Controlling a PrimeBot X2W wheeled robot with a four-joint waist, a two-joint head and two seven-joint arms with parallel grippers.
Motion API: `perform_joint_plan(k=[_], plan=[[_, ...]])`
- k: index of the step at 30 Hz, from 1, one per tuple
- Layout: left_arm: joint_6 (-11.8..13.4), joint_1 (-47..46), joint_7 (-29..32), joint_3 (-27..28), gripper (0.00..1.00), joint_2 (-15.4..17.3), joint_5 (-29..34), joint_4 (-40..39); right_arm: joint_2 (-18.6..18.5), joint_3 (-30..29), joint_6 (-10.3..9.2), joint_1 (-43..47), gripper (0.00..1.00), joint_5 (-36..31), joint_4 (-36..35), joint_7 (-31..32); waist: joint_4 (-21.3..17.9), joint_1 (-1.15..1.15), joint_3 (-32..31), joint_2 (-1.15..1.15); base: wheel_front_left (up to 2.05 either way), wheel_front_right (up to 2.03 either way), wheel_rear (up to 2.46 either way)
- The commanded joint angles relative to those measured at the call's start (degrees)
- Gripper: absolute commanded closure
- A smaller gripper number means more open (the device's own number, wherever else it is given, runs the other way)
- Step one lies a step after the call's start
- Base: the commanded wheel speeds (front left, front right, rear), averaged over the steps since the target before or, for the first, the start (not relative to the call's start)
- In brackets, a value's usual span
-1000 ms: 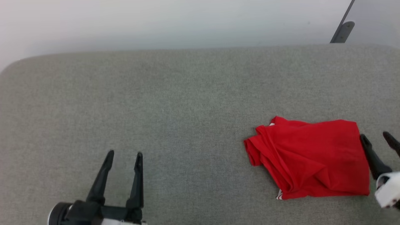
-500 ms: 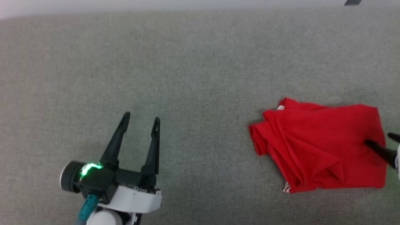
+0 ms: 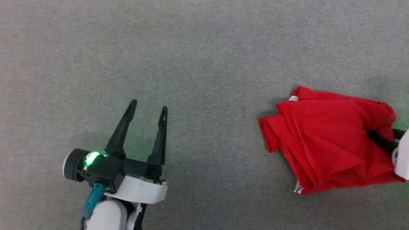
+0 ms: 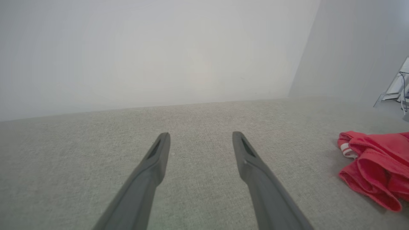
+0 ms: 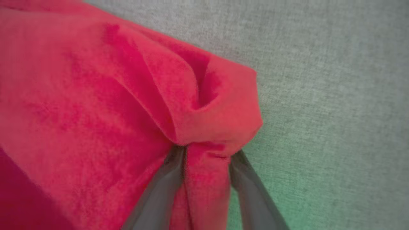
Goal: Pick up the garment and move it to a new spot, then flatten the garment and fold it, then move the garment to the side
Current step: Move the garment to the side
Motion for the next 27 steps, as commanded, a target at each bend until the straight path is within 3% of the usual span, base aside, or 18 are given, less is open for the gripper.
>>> perform_joint_plan(k=[1, 14, 20, 27], plan=[[-0.3, -0.8, 0.0, 0.0, 0.0, 0.6, 0.1, 0.4, 2.6, 2.6, -0.17, 0.9, 1.0, 0.4, 2.3, -0.5, -1.1, 0.0, 0.1, 0.0, 0.0, 0.0, 0.0], [-0.4, -6.8, 0.0, -4.2, 0.0, 6.6, 0.5, 2.4, 1.9, -2.3, -0.11, -5.7, 1.0, 2.3, 9.9, -15.8, -11.3, 0.0, 1.8, 0.0, 0.0, 0.0, 0.0], [-0.3, -17.2, 0.0, -9.1, 0.0, 11.2, 0.6, 4.4, 1.2, -1.6, -0.11, -12.8, 1.0, 0.5, 18.1, -22.9, -15.7, 0.0, 6.8, 0.0, 0.0, 0.0, 0.0], [-0.4, -30.9, 0.0, -16.2, 0.0, 13.4, -0.2, 7.2, -0.5, -0.6, -0.12, -20.8, 1.0, 0.1, 28.6, -29.2, -16.3, 0.0, 11.1, 0.0, 0.0, 0.0, 0.0]])
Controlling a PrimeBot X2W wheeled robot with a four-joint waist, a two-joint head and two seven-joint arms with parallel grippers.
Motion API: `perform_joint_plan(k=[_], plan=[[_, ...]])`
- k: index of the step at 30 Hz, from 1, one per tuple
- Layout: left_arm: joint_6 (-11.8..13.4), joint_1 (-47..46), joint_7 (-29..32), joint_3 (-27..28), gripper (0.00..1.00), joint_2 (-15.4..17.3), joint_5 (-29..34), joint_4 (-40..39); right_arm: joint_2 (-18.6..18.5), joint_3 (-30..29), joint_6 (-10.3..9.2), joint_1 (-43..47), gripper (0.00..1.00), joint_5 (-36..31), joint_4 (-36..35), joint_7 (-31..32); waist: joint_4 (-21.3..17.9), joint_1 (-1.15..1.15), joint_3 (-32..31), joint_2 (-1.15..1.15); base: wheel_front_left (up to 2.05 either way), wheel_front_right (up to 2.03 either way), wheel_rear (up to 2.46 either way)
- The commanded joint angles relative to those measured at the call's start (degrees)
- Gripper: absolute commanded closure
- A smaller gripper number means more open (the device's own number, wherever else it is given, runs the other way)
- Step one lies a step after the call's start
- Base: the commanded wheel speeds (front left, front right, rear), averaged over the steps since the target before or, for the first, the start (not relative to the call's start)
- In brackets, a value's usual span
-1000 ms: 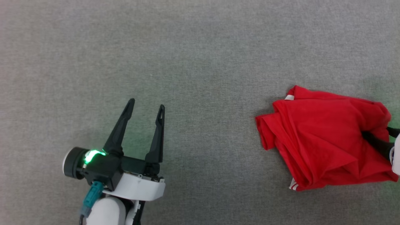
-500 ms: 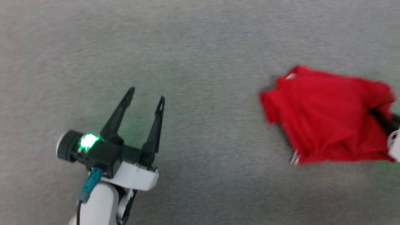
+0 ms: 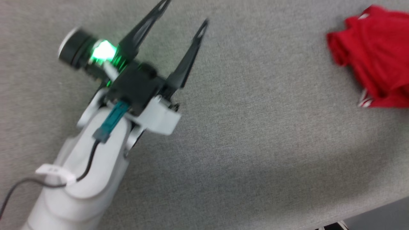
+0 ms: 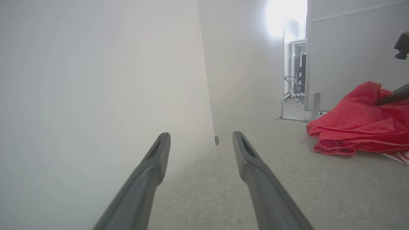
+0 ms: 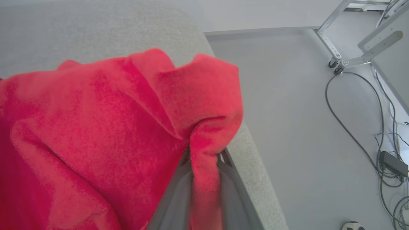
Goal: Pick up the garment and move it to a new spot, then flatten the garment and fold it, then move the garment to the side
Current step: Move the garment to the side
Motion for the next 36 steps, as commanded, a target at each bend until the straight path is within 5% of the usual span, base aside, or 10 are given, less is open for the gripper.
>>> perform_joint_plan(k=[1, 15, 30, 32, 33, 36], plan=[[-0.1, -1.3, 0.0, -0.8, 0.0, 0.1, -0.3, 0.5, 0.0, 0.1, -0.12, -1.6, 1.0, 0.5, 1.0, -0.9, -1.7, 0.0, 3.7, 0.0, 0.0, 0.0, 0.0], [-0.1, -11.7, 0.0, -7.2, 0.0, 0.8, -1.8, 2.7, -3.8, 8.8, -0.12, -14.6, 1.0, -1.8, 15.2, -13.6, 0.4, 0.0, 8.3, 0.0, 0.0, 0.0, 0.0], [-0.1, -12.1, 0.0, -7.4, 0.0, 2.3, -1.9, 2.7, -0.8, 16.0, -0.12, -22.7, 0.99, -6.2, 29.1, -21.1, 1.6, 0.0, 9.5, 0.0, 0.0, 0.0, 0.0], [-0.1, -12.1, 0.0, -7.4, 0.0, 2.2, -1.9, 2.9, -0.4, 16.0, -0.12, -23.0, 0.5, -6.3, 30.1, -21.6, 1.6, 0.0, 9.3, 0.0, 0.0, 0.0, 0.0], [-0.1, -12.0, 0.0, -7.5, 0.0, 2.1, -2.0, 3.0, -0.3, 16.0, -0.12, -23.0, 0.0, -6.3, 30.5, -21.7, 1.7, 0.0, 9.0, 0.0, 0.0, 0.0, 0.0], [0.0, -11.2, 0.0, -7.2, 0.0, 1.5, -2.3, 3.3, -0.4, 15.8, -0.12, -22.2, 0.0, -5.8, 31.2, -22.1, 2.0, 0.0, 7.8, 0.0, 0.0, 0.0, 0.0]])
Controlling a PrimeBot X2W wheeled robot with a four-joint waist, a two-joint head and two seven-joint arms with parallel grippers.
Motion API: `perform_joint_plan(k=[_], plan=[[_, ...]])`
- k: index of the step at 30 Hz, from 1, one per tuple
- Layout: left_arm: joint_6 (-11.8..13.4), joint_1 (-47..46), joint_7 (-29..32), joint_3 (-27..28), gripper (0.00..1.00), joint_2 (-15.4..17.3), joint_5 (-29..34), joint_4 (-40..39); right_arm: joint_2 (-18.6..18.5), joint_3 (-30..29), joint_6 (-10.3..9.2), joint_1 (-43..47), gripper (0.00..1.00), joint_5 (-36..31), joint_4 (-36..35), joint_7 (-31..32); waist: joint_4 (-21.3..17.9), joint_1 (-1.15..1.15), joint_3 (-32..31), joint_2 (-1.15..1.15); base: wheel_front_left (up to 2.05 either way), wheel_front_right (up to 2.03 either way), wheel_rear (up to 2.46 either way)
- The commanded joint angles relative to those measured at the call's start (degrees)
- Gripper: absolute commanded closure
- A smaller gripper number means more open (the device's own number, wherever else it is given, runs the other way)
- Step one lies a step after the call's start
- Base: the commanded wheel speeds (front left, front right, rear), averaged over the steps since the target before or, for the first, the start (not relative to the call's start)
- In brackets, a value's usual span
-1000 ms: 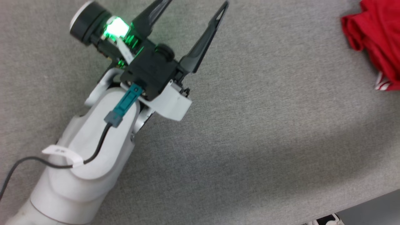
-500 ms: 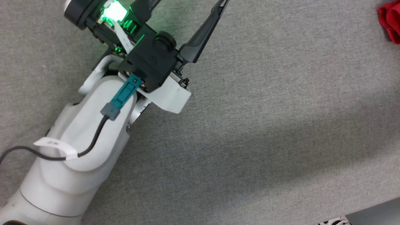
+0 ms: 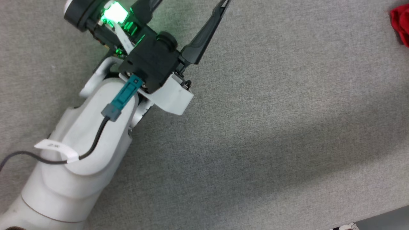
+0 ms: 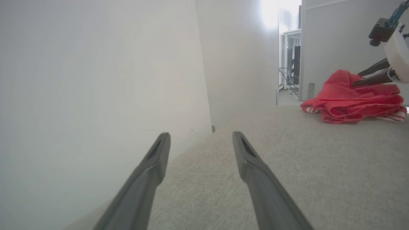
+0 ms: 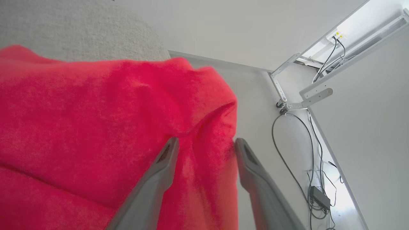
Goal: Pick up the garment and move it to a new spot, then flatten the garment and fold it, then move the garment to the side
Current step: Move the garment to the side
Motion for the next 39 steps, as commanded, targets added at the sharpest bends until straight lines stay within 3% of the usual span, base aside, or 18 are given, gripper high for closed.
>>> perform_joint_plan(k=[1, 10, 18, 29, 39], plan=[[0.2, 1.1, 0.0, 0.4, 0.0, -0.3, -0.7, 0.1, -0.2, -0.2, -0.12, 0.7, 0.0, 0.5, 0.3, -0.3, 0.4, 0.0, -1.2, 0.0, 0.0, 0.0, 0.0], [2.1, 9.4, 0.0, 4.0, 0.0, -1.4, -2.4, -0.1, -0.8, 0.8, -0.12, 4.5, 0.0, -0.9, -3.7, -0.6, 2.2, 0.0, -8.7, 0.0, 0.0, 0.0, 0.0], [4.3, 26.1, 0.0, 11.8, 0.0, -3.6, -5.5, -0.8, -0.1, -8.0, -0.12, 16.7, 0.0, -3.0, -15.5, -0.6, 5.8, 0.0, -19.1, 0.0, 0.0, 0.0, 0.0], [1.8, 41.2, 0.0, 20.2, 0.0, -10.0, -5.6, 1.8, 7.8, -19.7, -0.12, 36.1, 0.0, -7.1, -32.6, -0.6, 12.2, 0.0, -28.8, 0.0, 0.0, 0.0, 0.0], [0.3, 48.8, 0.0, 25.9, 0.0, -13.6, -5.4, 2.1, 16.6, -19.2, -0.12, 46.0, 0.0, -12.0, -41.8, -0.6, 15.5, 0.0, -35.6, 0.0, 0.0, 0.0, 0.0]])
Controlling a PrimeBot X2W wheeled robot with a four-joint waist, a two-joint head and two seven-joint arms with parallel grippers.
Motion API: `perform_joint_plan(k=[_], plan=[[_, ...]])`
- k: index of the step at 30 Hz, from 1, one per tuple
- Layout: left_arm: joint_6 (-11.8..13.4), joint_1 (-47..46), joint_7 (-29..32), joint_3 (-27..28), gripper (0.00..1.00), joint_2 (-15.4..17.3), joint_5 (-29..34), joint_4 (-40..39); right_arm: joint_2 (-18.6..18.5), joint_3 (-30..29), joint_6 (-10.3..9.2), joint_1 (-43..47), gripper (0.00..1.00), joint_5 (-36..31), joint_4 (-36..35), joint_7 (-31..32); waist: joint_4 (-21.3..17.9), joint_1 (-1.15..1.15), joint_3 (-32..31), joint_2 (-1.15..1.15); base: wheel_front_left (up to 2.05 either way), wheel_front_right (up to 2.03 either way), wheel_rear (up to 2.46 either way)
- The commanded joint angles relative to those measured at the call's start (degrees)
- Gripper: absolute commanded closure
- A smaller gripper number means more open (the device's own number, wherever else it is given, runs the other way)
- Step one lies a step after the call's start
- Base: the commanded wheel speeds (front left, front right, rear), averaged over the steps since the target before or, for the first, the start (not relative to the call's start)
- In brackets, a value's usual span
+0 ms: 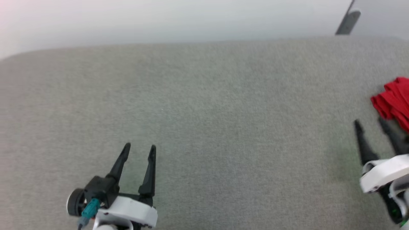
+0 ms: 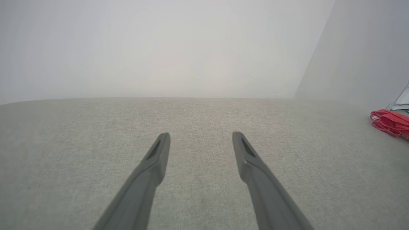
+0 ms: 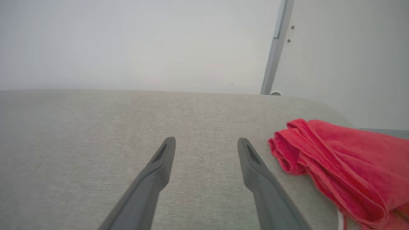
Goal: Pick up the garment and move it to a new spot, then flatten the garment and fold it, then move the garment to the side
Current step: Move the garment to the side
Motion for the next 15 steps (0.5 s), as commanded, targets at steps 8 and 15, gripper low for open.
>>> perform_joint_plan(k=[8, 15], plan=[[-0.7, 5.1, 0.0, 1.1, 0.0, -1.2, 0.5, -1.2, 3.7, -2.8, -0.12, 7.8, 0.0, -3.9, -4.7, -0.3, 6.2, 0.0, -9.3, 0.0, 0.0, 0.0, 0.0], [-0.7, 7.2, 0.0, 0.0, 0.0, -1.5, -0.1, -3.3, 5.2, -7.6, -0.12, 13.2, 0.0, -6.6, -10.0, -0.3, 7.4, 0.0, -10.7, 0.0, 0.0, 0.0, 0.0]])
